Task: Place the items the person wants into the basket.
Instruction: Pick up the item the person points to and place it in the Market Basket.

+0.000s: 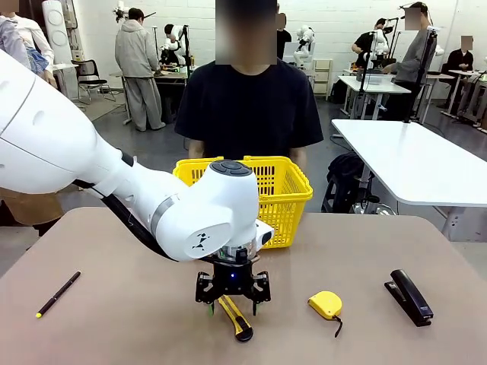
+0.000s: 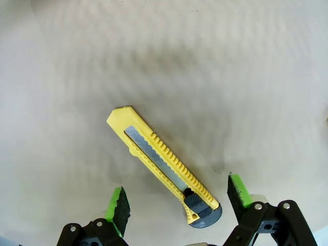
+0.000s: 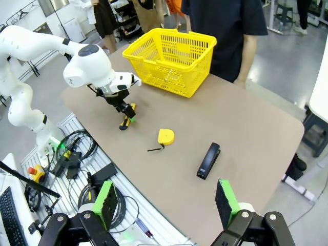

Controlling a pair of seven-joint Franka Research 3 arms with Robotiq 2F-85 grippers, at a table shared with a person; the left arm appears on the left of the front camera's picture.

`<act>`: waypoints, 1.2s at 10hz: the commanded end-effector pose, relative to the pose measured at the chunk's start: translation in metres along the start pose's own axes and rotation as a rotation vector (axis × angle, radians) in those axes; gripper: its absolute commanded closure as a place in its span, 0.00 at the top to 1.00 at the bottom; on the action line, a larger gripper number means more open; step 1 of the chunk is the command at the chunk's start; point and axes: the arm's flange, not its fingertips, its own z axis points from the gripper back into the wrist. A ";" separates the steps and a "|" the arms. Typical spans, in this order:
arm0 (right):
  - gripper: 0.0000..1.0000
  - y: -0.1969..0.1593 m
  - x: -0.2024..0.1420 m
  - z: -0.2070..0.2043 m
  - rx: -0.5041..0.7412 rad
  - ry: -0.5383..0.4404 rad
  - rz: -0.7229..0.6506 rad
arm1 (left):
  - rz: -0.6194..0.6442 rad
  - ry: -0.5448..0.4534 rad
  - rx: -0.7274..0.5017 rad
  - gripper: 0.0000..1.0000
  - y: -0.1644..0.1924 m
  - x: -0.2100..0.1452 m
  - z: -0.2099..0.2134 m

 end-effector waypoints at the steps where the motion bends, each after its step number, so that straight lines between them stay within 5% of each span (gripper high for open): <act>1: 1.00 0.000 0.000 -0.001 0.007 -0.002 0.004 | 0.001 -0.029 -0.008 1.00 -0.001 -0.001 -0.005; 8: 1.00 0.000 0.000 -0.001 0.007 -0.002 0.004 | -0.020 -0.013 0.011 1.00 -0.002 -0.002 -0.015; 9: 1.00 0.000 0.000 -0.001 0.007 -0.002 0.004 | -0.049 -0.028 0.001 0.82 -0.001 -0.002 -0.014; 10: 1.00 0.000 0.000 -0.001 0.007 -0.002 0.004 | -0.056 -0.028 0.006 0.40 -0.001 -0.003 -0.014; 12: 1.00 0.000 0.000 -0.001 0.007 -0.002 0.004 | -0.056 -0.020 0.008 0.00 0.000 -0.002 -0.014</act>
